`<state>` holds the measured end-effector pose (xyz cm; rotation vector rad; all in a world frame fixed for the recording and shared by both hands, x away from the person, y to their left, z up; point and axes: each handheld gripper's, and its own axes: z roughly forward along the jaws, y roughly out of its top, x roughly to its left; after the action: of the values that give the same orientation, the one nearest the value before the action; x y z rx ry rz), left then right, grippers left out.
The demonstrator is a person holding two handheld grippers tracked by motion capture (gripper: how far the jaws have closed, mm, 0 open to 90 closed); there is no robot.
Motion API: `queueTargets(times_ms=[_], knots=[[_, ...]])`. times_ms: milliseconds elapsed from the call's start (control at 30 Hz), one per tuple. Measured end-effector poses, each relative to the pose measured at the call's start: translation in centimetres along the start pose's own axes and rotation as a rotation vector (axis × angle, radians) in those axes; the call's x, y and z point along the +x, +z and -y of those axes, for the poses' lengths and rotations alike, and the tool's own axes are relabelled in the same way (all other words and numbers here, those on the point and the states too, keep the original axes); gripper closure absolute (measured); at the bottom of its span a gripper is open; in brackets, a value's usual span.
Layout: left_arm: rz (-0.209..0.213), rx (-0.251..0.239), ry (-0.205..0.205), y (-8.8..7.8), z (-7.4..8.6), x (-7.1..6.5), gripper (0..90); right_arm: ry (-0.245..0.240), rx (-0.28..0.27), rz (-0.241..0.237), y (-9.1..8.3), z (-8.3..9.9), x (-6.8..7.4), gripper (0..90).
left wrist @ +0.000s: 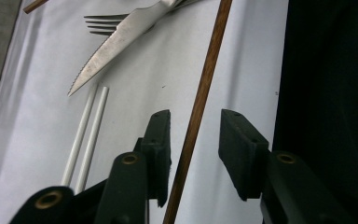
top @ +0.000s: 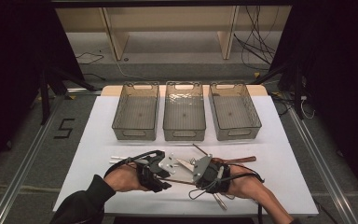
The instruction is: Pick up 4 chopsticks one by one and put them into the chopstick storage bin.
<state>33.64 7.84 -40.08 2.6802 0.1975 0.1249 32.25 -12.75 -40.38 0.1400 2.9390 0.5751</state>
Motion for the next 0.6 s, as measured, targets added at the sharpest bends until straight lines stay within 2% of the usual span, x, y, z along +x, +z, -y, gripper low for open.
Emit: queueTargets(times_ms=[467,533,600], knots=[[0.044,0.030,0.010,0.30,0.29,0.11,78.4,-0.037,0.009,-0.023,0.25,-0.10,0.16,84.8],[0.054,0.033,0.018,0.29,0.32,0.03,80.5,-0.045,0.006,-0.028,0.26,-0.08,0.15,84.6],[0.063,0.039,0.043,0.34,0.30,-0.12,81.3,-0.045,0.006,-0.030,0.25,-0.06,0.19,84.5]])
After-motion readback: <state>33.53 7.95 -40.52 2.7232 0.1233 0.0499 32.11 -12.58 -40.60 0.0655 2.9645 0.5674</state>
